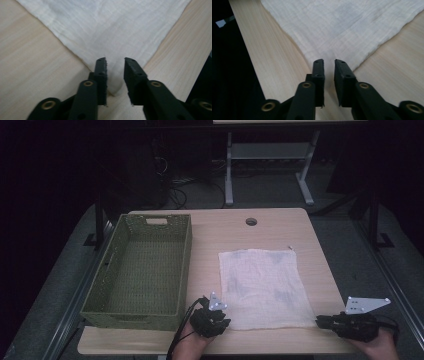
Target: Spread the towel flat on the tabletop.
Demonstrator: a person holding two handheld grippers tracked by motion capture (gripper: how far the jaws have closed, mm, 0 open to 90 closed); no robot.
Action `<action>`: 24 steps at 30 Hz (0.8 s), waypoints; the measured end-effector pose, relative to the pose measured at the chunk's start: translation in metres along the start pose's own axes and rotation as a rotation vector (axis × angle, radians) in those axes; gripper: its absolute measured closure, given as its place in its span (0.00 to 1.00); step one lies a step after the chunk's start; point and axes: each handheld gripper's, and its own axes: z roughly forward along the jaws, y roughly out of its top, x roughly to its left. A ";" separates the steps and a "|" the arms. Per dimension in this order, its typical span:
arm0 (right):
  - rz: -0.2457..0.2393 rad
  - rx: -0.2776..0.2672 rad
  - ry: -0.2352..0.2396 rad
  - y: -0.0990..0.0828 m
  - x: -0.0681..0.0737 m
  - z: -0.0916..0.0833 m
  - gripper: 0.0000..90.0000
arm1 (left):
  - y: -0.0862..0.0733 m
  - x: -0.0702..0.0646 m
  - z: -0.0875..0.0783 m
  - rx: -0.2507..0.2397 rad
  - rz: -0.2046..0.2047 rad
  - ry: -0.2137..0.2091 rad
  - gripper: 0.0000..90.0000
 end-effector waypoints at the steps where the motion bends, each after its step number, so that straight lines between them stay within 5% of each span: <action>1: -0.001 -0.010 0.000 0.001 -0.001 0.000 0.84 | 0.001 0.000 0.000 -0.005 -0.001 0.000 0.74; 24: 0.013 -0.073 -0.140 0.038 -0.036 0.012 0.75 | 0.041 0.027 0.019 -0.103 0.023 0.043 0.60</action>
